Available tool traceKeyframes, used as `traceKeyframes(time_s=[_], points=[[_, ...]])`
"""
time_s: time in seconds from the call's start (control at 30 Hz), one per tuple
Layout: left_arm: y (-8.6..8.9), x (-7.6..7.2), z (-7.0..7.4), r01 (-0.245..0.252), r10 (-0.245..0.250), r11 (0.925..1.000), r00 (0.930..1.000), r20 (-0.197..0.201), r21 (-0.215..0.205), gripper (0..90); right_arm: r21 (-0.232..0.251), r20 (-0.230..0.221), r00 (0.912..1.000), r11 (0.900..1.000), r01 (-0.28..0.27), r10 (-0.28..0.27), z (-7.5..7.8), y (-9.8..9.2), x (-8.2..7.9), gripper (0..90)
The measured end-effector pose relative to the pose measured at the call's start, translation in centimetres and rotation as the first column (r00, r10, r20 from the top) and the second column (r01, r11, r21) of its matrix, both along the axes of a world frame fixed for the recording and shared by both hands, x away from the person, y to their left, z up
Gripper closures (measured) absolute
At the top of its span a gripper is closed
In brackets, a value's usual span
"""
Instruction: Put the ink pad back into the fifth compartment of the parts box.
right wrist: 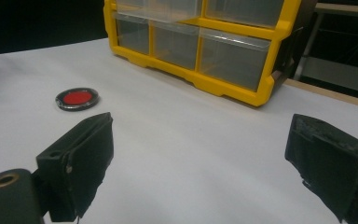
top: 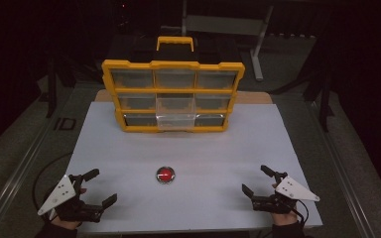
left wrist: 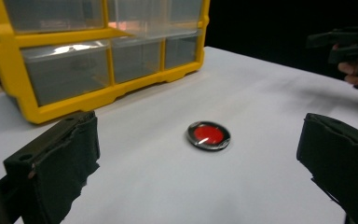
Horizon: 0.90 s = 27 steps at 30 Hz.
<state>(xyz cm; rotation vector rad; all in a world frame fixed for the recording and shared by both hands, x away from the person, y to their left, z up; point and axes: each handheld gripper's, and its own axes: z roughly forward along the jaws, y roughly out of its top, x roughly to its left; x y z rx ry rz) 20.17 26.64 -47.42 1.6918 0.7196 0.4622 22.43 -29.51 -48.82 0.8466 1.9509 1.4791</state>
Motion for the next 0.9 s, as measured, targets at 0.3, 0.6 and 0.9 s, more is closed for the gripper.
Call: traceKeyframes(time_s=[0.3,0.6,0.9], points=[[-1.0,0.8,2.7,0.035,-0.035,0.9988,0.9994,-0.001,0.033,0.0,0.002,0.007,0.9999,1.0,-0.012,0.012,0.1,0.2,-0.1,7.9],[-2.3,2.2,4.9,0.077,-0.076,0.9964,0.9969,-0.022,0.037,0.0,0.006,-0.001,0.9999,1.0,-0.017,0.017,0.0,0.2,0.0,7.9],[-4.9,3.7,6.6,0.158,-0.159,0.9855,0.9873,0.003,0.061,0.0,0.006,-0.004,0.9997,1.0,-0.022,0.022,0.0,0.3,0.0,7.9]])
